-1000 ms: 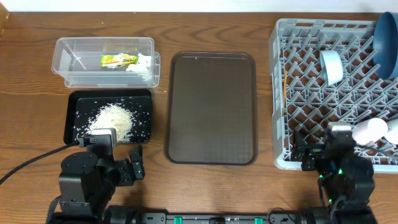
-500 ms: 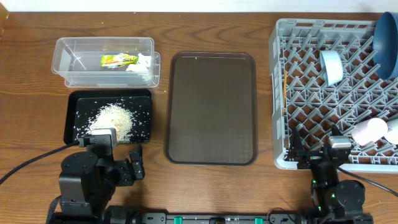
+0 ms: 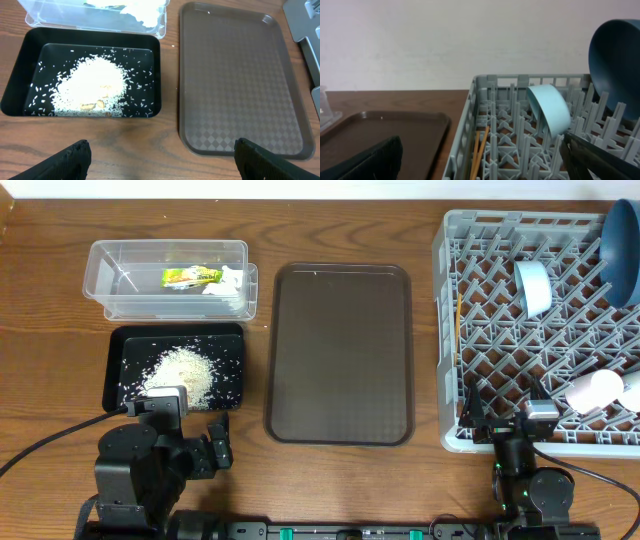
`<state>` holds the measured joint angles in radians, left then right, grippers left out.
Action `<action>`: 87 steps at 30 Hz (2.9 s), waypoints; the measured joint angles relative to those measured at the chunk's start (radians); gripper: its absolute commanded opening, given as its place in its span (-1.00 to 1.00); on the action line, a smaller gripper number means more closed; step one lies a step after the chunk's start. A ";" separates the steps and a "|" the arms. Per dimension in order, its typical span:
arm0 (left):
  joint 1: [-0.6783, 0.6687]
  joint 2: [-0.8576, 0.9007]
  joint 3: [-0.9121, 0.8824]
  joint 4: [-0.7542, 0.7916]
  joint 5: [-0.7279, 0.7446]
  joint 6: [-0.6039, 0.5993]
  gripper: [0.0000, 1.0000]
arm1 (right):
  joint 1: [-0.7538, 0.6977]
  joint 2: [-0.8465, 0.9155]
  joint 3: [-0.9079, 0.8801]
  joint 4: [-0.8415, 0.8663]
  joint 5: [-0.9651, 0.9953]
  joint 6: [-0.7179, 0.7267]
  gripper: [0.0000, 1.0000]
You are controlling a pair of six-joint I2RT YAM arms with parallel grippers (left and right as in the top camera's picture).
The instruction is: Sort waste into correct bins and load items into the dishwasher rack
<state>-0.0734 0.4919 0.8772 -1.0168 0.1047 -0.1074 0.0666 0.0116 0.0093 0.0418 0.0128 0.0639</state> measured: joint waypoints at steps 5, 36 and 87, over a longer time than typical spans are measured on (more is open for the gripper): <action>0.000 0.000 0.000 0.000 0.000 0.000 0.86 | 0.000 0.002 -0.003 -0.113 0.002 0.000 0.98; 0.000 0.000 0.000 0.000 0.000 0.000 0.87 | 0.000 0.000 -0.003 -0.112 0.002 0.000 0.98; 0.000 0.000 0.000 0.004 -0.011 0.000 0.87 | 0.000 0.000 -0.003 -0.112 0.002 0.000 0.99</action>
<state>-0.0734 0.4919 0.8772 -1.0126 0.0937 -0.1070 0.0662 0.0116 0.0067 -0.0704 0.0147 0.0639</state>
